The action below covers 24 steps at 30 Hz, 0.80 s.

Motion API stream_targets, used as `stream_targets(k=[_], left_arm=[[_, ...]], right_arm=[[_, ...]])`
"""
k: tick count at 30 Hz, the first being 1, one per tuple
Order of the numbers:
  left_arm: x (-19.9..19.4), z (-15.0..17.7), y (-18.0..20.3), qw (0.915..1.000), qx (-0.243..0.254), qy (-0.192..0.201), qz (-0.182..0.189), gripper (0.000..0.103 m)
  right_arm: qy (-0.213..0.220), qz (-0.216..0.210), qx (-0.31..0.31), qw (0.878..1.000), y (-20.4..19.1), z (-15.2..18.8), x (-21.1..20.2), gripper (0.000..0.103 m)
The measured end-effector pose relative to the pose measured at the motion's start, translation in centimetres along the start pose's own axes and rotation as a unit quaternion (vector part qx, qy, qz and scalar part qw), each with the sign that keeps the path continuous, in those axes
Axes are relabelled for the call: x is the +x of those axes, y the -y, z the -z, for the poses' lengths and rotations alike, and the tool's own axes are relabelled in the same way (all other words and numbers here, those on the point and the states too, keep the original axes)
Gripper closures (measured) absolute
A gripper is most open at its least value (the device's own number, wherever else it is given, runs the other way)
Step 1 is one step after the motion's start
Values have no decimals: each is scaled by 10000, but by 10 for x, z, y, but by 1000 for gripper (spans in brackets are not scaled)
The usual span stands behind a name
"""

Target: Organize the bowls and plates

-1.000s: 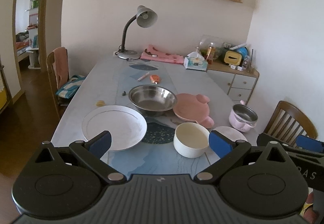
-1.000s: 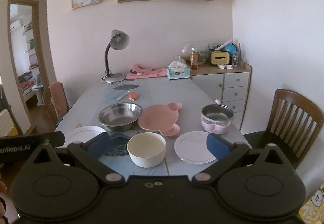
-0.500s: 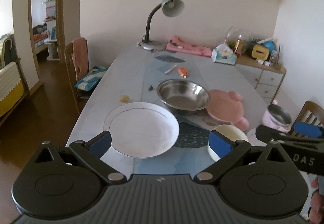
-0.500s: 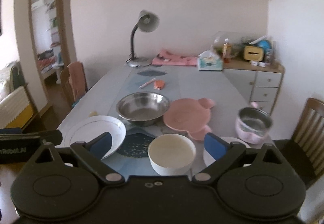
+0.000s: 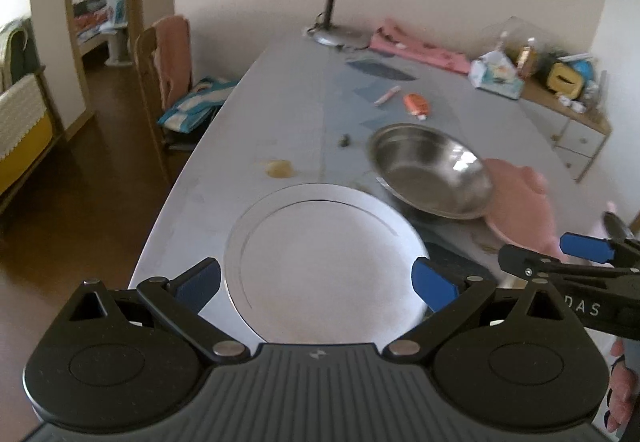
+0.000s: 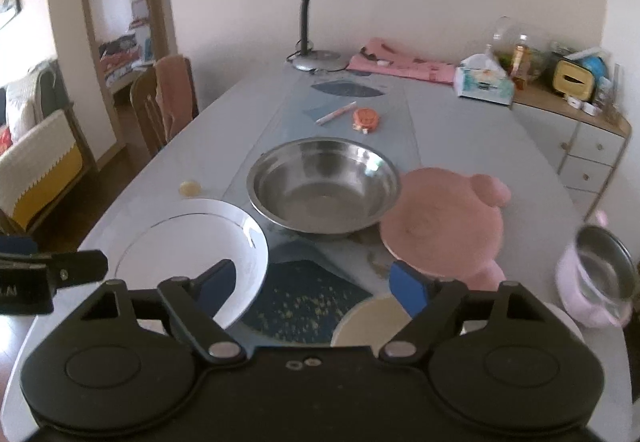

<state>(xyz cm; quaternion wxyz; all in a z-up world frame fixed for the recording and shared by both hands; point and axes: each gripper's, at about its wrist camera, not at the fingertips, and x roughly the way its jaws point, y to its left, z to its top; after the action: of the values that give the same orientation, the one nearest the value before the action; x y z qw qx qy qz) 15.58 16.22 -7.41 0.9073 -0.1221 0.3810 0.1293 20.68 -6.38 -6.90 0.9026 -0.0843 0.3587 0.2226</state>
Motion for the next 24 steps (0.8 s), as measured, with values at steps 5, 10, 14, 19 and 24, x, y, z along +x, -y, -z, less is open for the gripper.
stream_targets(k=[5, 10, 14, 19, 24], left_arm=[[44, -14, -21, 9988, -244, -344, -232, 11], [80, -21, -44, 9948, -581, -766, -321, 36], [97, -23, -54, 9926, -658, -933, -423, 43], [110, -23, -60, 9900, -734, -1141, -382, 61], [117, -23, -64, 9880, -828, -1249, -370, 70]], right_arm=[[-583, -224, 156, 9979, -3, -12, 49, 30], [-1166, -467, 365, 9914, -5, -12, 89, 45], [-1441, -526, 528, 9867, -3, -11, 107, 56], [-1644, -700, 716, 9813, 1, -10, 116, 70], [-1726, -893, 1005, 9758, 7, -8, 118, 79]])
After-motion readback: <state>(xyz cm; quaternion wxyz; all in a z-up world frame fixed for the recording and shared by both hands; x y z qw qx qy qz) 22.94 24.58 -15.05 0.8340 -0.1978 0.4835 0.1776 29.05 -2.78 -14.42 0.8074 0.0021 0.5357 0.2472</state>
